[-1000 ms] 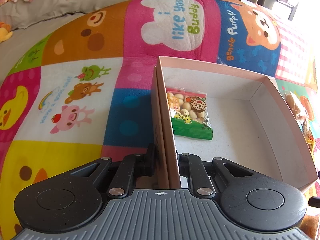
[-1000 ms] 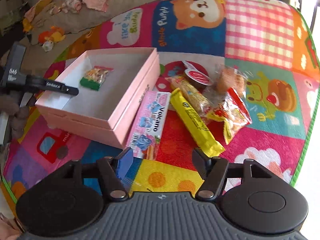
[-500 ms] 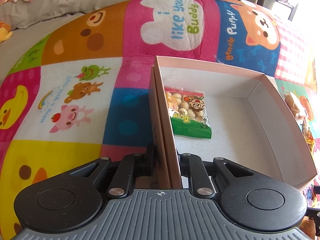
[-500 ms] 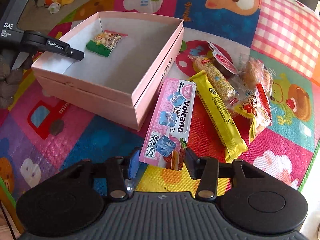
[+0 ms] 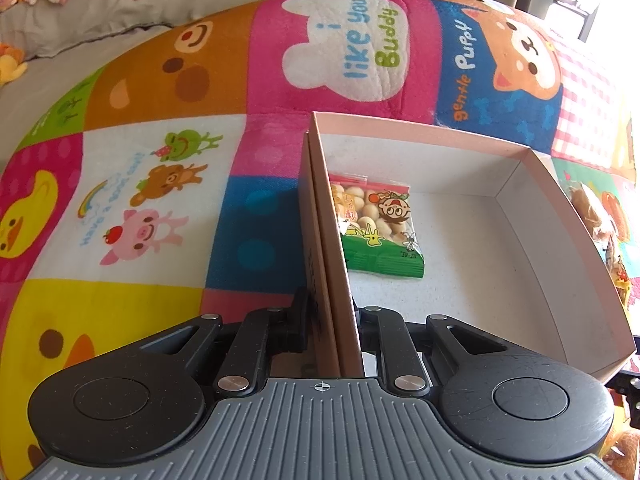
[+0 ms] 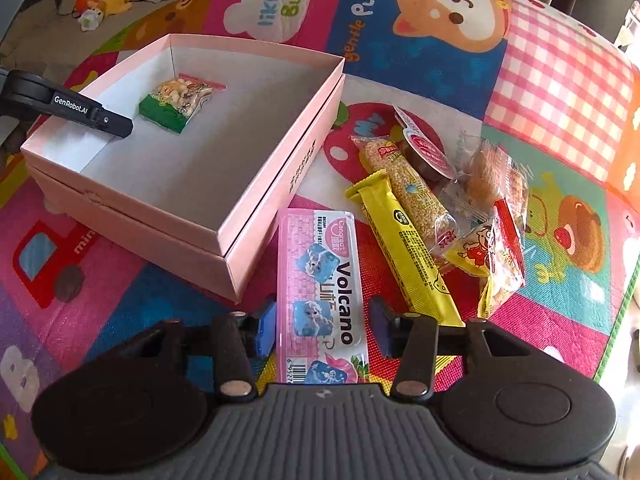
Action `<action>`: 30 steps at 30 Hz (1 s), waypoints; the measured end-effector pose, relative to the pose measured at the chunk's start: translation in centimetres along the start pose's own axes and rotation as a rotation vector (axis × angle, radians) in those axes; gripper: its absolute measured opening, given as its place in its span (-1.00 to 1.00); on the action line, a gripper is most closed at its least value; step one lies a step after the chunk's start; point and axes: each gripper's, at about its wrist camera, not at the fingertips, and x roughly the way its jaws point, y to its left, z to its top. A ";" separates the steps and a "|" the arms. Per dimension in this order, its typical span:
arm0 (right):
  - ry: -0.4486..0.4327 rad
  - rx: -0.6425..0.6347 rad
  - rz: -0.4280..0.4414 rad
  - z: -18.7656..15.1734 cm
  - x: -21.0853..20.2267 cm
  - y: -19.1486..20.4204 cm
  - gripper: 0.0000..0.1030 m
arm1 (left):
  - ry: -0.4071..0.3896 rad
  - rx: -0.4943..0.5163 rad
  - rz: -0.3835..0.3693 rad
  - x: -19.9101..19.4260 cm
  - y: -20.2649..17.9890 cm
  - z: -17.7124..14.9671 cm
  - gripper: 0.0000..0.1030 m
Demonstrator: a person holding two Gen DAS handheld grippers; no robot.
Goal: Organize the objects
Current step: 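Grasp the pink Volcano box with the right gripper and carry it over the box, then lower the Volcano box into the pink box and open the right gripper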
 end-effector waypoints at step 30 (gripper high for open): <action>-0.198 0.287 0.303 10.1 -4.1 5.4 -0.05 | -0.009 0.000 -0.026 0.0 0.3 -0.2 -0.64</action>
